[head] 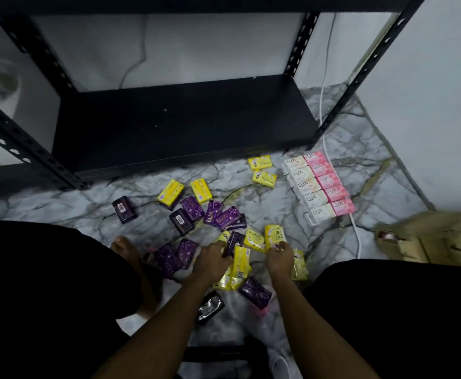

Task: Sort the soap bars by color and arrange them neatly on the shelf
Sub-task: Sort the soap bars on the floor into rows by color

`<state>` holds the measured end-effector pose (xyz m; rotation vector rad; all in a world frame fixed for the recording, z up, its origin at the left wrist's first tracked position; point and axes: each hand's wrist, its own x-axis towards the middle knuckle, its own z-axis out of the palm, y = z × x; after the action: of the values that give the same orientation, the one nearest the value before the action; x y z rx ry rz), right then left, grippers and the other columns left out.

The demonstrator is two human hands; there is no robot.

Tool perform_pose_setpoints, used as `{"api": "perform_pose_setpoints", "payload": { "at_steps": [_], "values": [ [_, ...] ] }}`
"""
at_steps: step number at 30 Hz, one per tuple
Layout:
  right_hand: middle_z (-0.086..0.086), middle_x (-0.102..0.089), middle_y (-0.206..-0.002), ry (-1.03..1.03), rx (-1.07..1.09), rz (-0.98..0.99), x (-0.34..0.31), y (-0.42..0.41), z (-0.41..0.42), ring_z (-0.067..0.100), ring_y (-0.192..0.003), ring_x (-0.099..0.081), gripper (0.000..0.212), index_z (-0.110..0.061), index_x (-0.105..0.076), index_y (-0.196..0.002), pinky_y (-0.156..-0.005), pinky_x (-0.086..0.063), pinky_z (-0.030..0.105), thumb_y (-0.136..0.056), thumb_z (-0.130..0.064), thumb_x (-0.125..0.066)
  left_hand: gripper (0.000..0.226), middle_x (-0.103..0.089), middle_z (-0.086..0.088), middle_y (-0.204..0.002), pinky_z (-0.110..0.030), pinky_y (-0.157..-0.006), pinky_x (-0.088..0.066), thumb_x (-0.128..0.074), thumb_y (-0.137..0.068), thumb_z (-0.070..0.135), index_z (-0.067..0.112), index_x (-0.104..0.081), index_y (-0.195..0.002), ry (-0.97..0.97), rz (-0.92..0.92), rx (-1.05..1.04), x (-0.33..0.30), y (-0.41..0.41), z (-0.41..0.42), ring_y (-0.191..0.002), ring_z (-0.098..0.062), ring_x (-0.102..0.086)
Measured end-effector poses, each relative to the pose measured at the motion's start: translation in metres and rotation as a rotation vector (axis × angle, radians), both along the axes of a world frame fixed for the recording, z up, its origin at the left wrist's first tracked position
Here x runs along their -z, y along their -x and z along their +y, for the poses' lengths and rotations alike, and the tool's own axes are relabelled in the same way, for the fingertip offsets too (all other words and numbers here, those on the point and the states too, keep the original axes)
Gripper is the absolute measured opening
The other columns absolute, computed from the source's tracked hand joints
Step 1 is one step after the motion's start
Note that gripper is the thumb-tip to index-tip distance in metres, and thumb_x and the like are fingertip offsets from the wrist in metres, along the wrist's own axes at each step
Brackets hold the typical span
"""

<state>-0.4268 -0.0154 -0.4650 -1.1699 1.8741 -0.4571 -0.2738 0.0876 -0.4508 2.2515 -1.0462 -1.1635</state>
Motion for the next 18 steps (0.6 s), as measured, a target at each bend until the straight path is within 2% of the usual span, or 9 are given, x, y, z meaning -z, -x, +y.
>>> {"api": "perform_pose_setpoints", "payload": {
  "at_steps": [3, 5, 8, 10, 11, 12, 14, 16, 18],
  "values": [
    [0.025, -0.060, -0.125, -0.032, -0.202, 0.061, 0.010, 0.009, -0.013, 0.043, -0.116, -0.055, 0.047, 0.002, -0.054, -0.130, -0.097, -0.046, 0.047, -0.085, -0.009, -0.056, 0.040, -0.067, -0.004, -0.120, -0.041, -0.088, -0.053, -0.063, -0.082, 0.030, 0.017, -0.064, -0.120, 0.012, 0.008, 0.058, 0.008, 0.008, -0.002, -0.112, -0.027, -0.061],
    [0.027, -0.047, -0.142, -0.047, -0.467, 0.176, 0.016, 0.013, -0.017, 0.043, -0.128, -0.048, 0.051, 0.003, -0.047, -0.136, -0.103, -0.041, 0.045, -0.087, -0.008, -0.057, 0.047, -0.063, -0.001, -0.127, -0.043, -0.090, -0.053, -0.063, -0.083, 0.031, 0.017, -0.060, -0.128, 0.000, 0.033, 0.082, 0.014, 0.011, -0.001, -0.115, -0.026, -0.061],
    [0.021, -0.009, -0.163, -0.024, -0.795, 0.270, 0.025, 0.015, 0.002, 0.037, -0.149, -0.018, 0.070, -0.001, -0.025, -0.154, -0.115, -0.027, 0.039, -0.091, -0.011, -0.055, 0.055, -0.061, -0.002, -0.133, -0.041, -0.092, -0.053, -0.067, -0.085, 0.025, 0.015, -0.054, -0.138, -0.033, 0.048, 0.068, 0.024, 0.012, 0.003, -0.115, -0.025, -0.061],
    [0.013, 0.004, -0.165, 0.017, -0.864, 0.251, 0.031, 0.016, 0.022, 0.030, -0.153, 0.001, 0.074, -0.007, -0.015, -0.157, -0.119, -0.021, 0.038, -0.093, -0.011, -0.052, 0.056, -0.062, -0.002, -0.133, -0.041, -0.093, -0.053, -0.066, -0.083, 0.030, 0.017, -0.056, -0.136, -0.035, 0.057, 0.071, 0.032, 0.013, 0.006, -0.112, -0.023, -0.062],
    [0.011, 0.005, -0.165, 0.029, -0.868, 0.239, 0.033, 0.014, 0.030, 0.029, -0.153, 0.003, 0.074, -0.009, -0.015, -0.157, -0.119, -0.023, 0.040, -0.093, -0.010, -0.051, 0.056, -0.063, 0.000, -0.131, -0.041, -0.093, -0.053, -0.064, -0.081, 0.033, 0.018, -0.057, -0.135, -0.035, 0.063, 0.070, 0.043, 0.012, 0.008, -0.111, -0.022, -0.062],
    [0.009, 0.001, -0.166, 0.043, -0.851, 0.218, 0.033, 0.011, 0.034, 0.028, -0.153, 0.000, 0.071, -0.009, -0.021, -0.157, -0.118, -0.027, 0.042, -0.092, -0.009, -0.050, 0.057, -0.065, 0.002, -0.128, -0.041, -0.092, -0.053, -0.062, -0.078, 0.035, 0.020, -0.058, -0.133, -0.027, 0.070, 0.064, 0.051, 0.011, 0.009, -0.110, -0.021, -0.063],
    [0.011, -0.024, -0.162, 0.083, -0.705, 0.137, 0.033, 0.003, 0.033, 0.029, -0.149, -0.021, 0.057, -0.006, -0.043, -0.147, -0.112, -0.038, 0.043, -0.091, -0.007, -0.048, 0.053, -0.068, 0.006, -0.120, -0.041, -0.088, -0.055, -0.058, -0.075, 0.037, 0.026, -0.061, -0.127, -0.018, 0.075, 0.048, 0.055, 0.011, 0.008, -0.105, -0.018, -0.065],
    [0.014, -0.058, -0.136, 0.116, -0.481, 0.100, 0.029, -0.002, 0.022, 0.032, -0.127, -0.053, 0.042, -0.009, -0.063, -0.127, -0.100, -0.049, 0.039, -0.090, -0.014, -0.045, 0.044, -0.070, 0.009, -0.113, -0.039, -0.086, -0.056, -0.059, -0.076, 0.033, 0.028, -0.064, -0.119, -0.002, 0.078, 0.037, 0.044, 0.013, 0.005, -0.100, -0.014, -0.066],
    [0.016, -0.068, -0.105, 0.164, -0.365, 0.122, 0.024, 0.001, 0.005, 0.036, -0.100, -0.064, 0.038, -0.010, -0.067, -0.110, -0.082, -0.053, 0.038, -0.088, -0.024, -0.039, 0.036, -0.070, 0.009, -0.114, -0.038, -0.088, -0.055, -0.063, -0.083, 0.026, 0.026, -0.064, -0.119, 0.008, 0.077, 0.026, 0.037, 0.016, 0.001, -0.102, -0.015, -0.065]
  ]
}}
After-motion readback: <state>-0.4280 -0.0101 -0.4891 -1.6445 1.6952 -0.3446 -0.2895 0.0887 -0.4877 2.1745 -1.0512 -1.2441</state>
